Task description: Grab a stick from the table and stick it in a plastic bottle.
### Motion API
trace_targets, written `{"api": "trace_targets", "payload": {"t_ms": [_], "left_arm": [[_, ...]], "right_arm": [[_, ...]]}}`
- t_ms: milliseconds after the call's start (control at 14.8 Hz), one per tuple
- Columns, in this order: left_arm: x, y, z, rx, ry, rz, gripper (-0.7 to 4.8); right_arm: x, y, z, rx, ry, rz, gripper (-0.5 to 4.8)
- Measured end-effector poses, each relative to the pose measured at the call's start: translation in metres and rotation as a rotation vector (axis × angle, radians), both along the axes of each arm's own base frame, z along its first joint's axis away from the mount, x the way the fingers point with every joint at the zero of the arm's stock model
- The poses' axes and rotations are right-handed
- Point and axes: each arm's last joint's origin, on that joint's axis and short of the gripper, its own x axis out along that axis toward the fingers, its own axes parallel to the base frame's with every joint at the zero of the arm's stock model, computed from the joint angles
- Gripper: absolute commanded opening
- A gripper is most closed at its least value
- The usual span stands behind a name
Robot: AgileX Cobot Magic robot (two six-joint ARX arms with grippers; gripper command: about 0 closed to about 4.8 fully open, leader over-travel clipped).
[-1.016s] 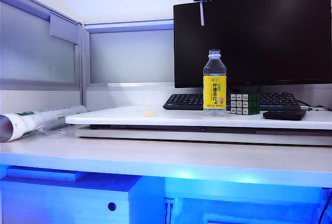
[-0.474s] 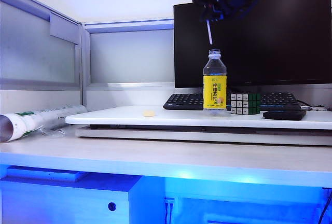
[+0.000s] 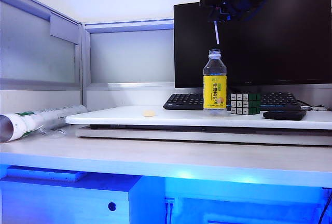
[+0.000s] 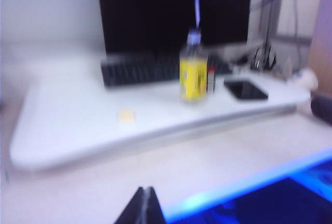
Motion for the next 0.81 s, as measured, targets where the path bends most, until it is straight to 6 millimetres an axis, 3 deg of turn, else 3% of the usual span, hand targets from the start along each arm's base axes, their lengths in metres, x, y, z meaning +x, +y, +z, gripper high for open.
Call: {"api": "trace_targets", "payload": {"t_ms": [339, 812], "left_arm": [[-0.003, 0.000, 0.013, -0.004, -0.144, -0.004, -0.05], [-0.004, 0.000, 0.015, -0.033, -0.146, -0.012, -0.05]], "right_arm": [[0.001, -0.002, -0.001, 0.000, 0.000, -0.004, -0.09], [0.010, 0.000, -0.014, 0.021, 0.010, 0.004, -0.09]]}}
